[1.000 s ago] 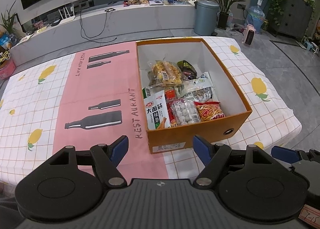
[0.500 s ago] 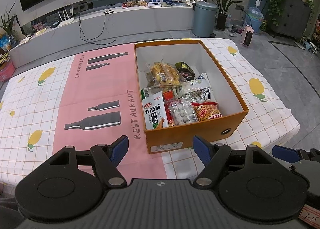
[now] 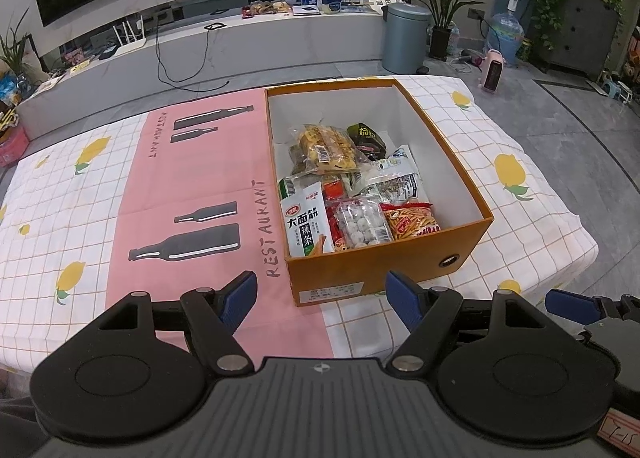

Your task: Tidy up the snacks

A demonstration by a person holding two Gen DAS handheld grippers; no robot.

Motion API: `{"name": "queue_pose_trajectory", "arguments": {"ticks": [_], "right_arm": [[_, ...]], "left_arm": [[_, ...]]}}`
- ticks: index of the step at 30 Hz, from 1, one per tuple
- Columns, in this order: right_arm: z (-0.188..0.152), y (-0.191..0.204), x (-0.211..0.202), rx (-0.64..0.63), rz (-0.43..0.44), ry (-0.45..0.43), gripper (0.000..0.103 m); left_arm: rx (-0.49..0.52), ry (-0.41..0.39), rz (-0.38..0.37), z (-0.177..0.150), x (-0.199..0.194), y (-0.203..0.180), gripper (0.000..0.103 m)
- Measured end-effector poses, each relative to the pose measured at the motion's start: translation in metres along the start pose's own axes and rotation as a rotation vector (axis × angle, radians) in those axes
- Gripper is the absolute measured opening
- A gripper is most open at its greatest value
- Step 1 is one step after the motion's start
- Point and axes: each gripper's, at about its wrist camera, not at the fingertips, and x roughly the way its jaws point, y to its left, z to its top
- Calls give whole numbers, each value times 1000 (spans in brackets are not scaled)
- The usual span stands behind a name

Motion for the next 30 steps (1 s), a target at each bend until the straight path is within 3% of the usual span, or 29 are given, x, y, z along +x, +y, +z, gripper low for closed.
{"name": "queue_pose_trajectory", "arguments": {"ticks": [30], "right_arm": [[-1,1,-1,-10,-16,2,99]], "left_arm": [[16,12,-7,0,0,0,86]]}}
